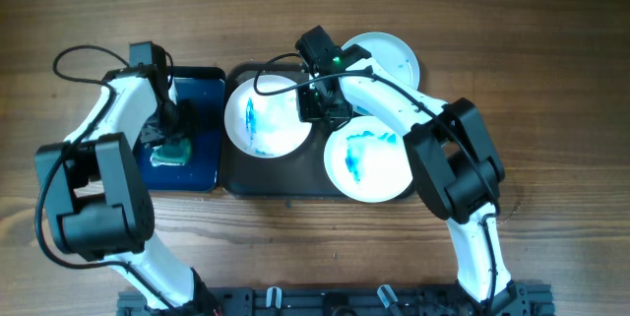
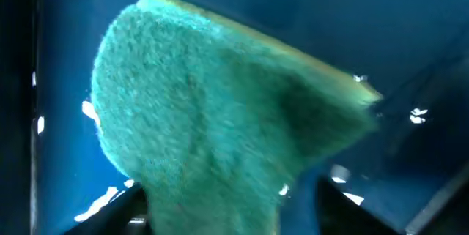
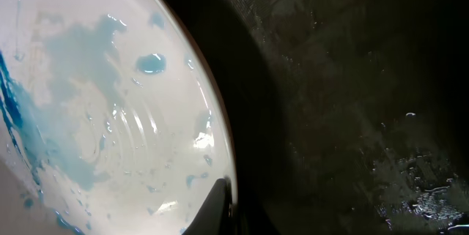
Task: Clean dirty plates on tray and stack at the side
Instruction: 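Grasp the green sponge with the left gripper and lift it from the basin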
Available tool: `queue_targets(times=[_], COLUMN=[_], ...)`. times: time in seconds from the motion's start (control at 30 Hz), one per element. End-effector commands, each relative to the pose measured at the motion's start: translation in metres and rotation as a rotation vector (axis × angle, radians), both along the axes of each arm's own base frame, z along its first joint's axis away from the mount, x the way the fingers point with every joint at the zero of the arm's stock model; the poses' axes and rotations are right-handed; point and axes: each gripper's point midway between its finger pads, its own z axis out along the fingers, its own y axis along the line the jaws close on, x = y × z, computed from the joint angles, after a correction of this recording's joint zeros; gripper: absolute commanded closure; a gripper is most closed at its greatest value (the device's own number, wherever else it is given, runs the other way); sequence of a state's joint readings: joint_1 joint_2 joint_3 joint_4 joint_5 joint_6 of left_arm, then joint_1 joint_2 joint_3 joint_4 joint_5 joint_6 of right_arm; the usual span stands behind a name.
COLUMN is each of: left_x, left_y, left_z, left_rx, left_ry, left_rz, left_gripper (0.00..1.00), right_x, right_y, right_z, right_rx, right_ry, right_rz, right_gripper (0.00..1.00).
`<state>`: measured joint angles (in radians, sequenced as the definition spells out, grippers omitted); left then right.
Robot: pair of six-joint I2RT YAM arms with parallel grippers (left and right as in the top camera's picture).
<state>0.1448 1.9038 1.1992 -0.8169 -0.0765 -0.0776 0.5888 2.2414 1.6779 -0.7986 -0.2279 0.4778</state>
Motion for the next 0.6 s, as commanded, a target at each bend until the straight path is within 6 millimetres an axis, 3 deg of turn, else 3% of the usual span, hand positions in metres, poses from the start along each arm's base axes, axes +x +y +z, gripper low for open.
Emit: queue_targets(times=[0.0,0.03,0.07,0.27,0.43,0.57], left_x=[-0.008,-0.008,-0.008,-0.007,0.022,0.031], left_y=[0.003,0.003,0.003,0.001,-0.024,-0.055], left_z=[-0.013,-0.013,-0.013,0.001,0.071,0.115], left_rx=[0.011,0.011,0.011,0.001,-0.150,-0.301], left_ry=[0.044,0.044,0.044,0.032,-0.136,-0.264], left_rz=[0.039,0.039,0.039,0.049,0.031,0.016], left_gripper=[0.79,0.93,0.96,0.96,0.96,0.96], right_x=[-0.005,-0.005,-0.005,-0.005,-0.004,-0.005], right_y=[-0.006,-0.006,-0.006,-0.006,-0.005,-0.004], right_z=[-0.021,-0.021,-0.021,-0.021,-0.021,-0.020], right_rx=[-0.048,-0.048,-0.048,-0.048,-0.046,-0.040], right_ry=[0.022,0.022,0.021,0.021,0.020,0.023], right_rz=[0.024,0.024,0.024,0.024,0.021,0.021], right_gripper=[0.96,0.96,0.96,0.96,0.96,0.96])
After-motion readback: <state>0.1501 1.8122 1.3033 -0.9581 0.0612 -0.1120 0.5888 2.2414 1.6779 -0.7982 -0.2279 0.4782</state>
